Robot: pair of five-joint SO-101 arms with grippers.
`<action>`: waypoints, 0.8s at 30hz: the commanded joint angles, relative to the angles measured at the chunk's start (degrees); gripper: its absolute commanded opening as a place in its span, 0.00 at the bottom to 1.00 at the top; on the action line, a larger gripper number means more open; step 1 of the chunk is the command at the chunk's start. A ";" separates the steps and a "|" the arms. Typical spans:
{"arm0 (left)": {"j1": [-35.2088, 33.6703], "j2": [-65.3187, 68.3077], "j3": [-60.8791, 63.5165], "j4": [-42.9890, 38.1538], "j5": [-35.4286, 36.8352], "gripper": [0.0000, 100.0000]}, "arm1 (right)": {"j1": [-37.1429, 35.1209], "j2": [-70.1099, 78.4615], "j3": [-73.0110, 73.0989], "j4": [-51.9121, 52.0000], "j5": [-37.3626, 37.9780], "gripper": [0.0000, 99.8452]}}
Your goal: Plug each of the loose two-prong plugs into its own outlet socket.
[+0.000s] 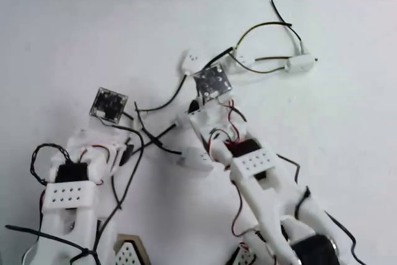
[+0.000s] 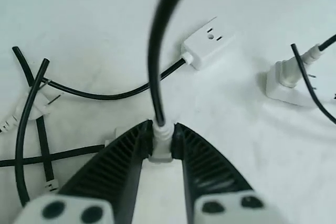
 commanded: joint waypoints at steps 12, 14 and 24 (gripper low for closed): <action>-0.31 -1.36 0.62 -1.05 -0.53 0.29 | -0.13 12.09 -4.92 -9.36 3.78 0.02; -0.31 -1.36 0.62 -1.05 -0.53 0.29 | 0.31 12.53 -4.92 -9.10 4.04 0.02; -0.40 -1.36 0.70 -1.05 -0.53 0.29 | 2.07 12.53 -4.92 -8.84 4.04 0.02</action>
